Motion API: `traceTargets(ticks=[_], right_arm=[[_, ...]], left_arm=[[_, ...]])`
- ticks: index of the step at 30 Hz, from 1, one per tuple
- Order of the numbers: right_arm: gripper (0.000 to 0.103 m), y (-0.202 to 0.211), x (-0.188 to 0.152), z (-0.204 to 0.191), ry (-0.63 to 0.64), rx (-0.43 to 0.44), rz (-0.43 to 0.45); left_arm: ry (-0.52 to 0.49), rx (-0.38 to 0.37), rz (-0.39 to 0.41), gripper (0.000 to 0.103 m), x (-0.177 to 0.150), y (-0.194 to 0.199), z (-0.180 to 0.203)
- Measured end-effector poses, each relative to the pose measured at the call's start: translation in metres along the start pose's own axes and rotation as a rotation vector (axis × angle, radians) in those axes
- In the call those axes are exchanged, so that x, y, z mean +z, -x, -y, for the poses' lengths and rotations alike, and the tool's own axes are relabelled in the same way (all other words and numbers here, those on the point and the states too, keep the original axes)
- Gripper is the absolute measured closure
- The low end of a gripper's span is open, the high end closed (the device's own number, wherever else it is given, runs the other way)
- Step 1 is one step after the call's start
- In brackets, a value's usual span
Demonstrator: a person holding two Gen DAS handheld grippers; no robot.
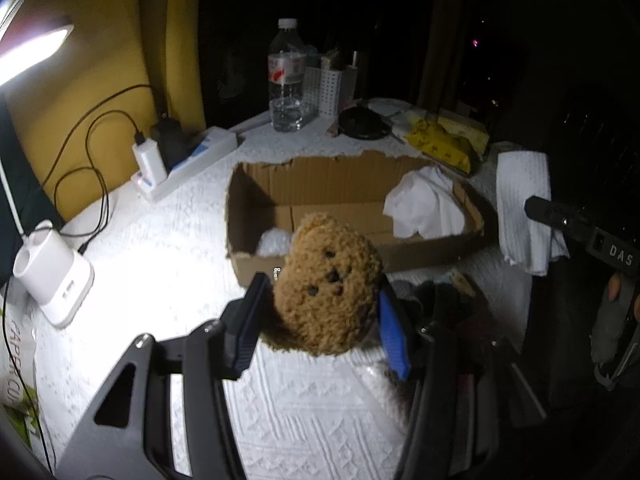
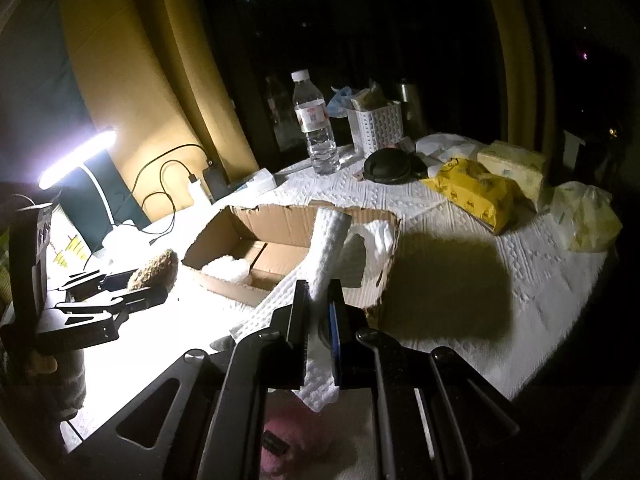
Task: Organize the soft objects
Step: 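Carry the teddy bear into the box with the left tool while the right tool carries the towel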
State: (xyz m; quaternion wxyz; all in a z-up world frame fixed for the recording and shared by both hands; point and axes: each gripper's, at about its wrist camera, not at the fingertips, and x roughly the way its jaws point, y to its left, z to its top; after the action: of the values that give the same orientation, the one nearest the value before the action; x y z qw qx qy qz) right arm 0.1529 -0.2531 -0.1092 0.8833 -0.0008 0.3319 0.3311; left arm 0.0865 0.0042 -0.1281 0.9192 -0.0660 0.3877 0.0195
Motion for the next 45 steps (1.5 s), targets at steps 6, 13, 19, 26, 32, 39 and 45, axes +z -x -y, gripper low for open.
traceTargets(ticks=[6, 13, 19, 26, 32, 39, 45], right_arm=[[0.093, -0.010, 0.011, 0.003, 0.009, 0.001, 0.000], [0.093, -0.021, 0.023, 0.005, 0.020, 0.002, -0.002], [0.093, -0.032, 0.033, 0.007, 0.028, 0.001, -0.007], [0.093, -0.048, 0.040, 0.012, 0.027, 0.002, -0.017], [0.093, -0.066, 0.042, 0.018, 0.026, 0.000, -0.044], [0.093, -0.089, 0.043, 0.022, 0.027, 0.000, -0.079], [0.093, -0.109, 0.044, 0.024, 0.026, -0.022, -0.103]], left_arm=[[-0.005, 0.007, 0.014, 0.050, 0.016, -0.007, -0.004], [0.002, 0.006, 0.013, 0.050, 0.028, -0.021, -0.009], [-0.009, 0.012, 0.018, 0.050, 0.041, -0.032, -0.011], [-0.006, 0.016, 0.021, 0.050, 0.051, -0.044, -0.016], [-0.007, 0.017, 0.008, 0.050, 0.058, -0.061, -0.020], [0.011, 0.028, -0.007, 0.050, 0.065, -0.082, -0.030], [0.016, 0.045, -0.023, 0.049, 0.067, -0.099, -0.035]])
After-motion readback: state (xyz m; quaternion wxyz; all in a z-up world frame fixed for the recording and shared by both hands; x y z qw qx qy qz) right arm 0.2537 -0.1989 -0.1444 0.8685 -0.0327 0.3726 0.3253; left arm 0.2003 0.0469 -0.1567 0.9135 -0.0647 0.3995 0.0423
